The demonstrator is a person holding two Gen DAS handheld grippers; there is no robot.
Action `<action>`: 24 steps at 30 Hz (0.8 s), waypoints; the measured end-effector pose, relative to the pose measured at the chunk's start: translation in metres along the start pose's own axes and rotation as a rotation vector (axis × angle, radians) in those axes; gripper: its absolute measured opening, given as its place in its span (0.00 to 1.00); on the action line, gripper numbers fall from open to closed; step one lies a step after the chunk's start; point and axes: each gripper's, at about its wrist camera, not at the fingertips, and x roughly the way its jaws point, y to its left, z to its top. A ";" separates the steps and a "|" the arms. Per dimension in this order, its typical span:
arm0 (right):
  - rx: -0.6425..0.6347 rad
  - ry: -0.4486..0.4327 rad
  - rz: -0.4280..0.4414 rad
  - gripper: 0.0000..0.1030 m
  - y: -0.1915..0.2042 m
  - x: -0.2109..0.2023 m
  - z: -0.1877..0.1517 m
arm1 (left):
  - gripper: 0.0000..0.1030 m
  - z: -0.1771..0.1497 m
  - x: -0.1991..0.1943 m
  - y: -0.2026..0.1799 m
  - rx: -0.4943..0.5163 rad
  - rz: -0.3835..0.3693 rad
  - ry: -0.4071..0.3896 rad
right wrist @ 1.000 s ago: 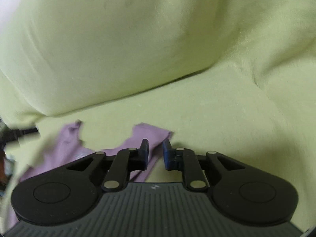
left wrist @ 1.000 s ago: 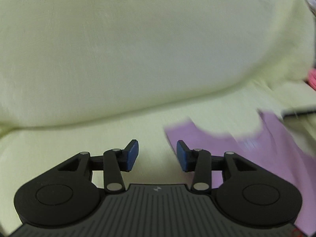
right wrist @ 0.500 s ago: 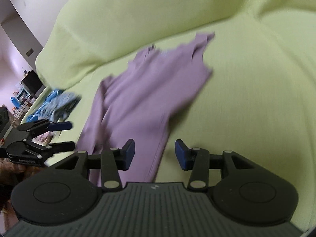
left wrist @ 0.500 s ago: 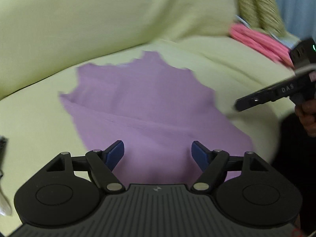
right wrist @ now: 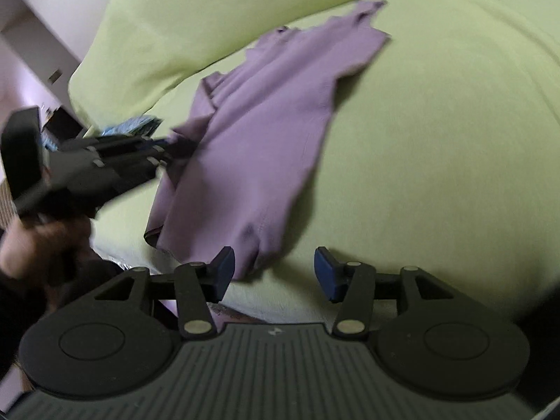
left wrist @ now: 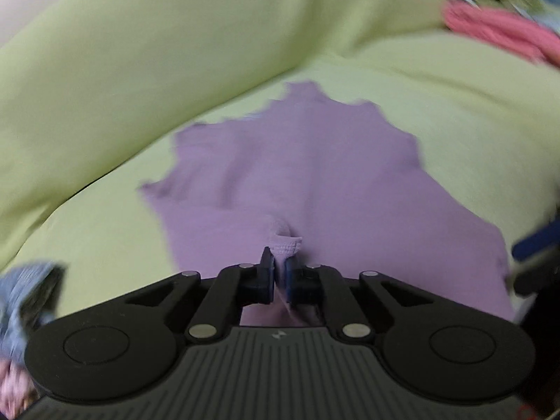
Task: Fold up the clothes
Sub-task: 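Grasp the top's hem with the left gripper and pull it straight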
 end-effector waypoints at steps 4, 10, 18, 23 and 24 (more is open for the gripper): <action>0.002 -0.031 0.059 0.47 0.001 0.012 0.005 | 0.04 -0.008 -0.012 0.049 -0.212 -0.025 -0.004; 0.153 -0.018 0.164 0.05 -0.015 0.006 0.010 | 0.03 -0.022 -0.021 0.094 -0.380 -0.029 -0.013; 0.106 0.001 0.020 0.05 -0.023 -0.074 0.010 | 0.03 -0.057 -0.058 0.107 -0.441 -0.070 0.032; 0.123 0.095 -0.033 0.05 -0.033 -0.069 -0.003 | 0.03 -0.083 -0.056 0.096 -0.460 -0.096 0.109; 0.126 0.100 -0.037 0.05 -0.034 -0.068 -0.003 | 0.03 -0.087 -0.056 0.094 -0.459 -0.100 0.121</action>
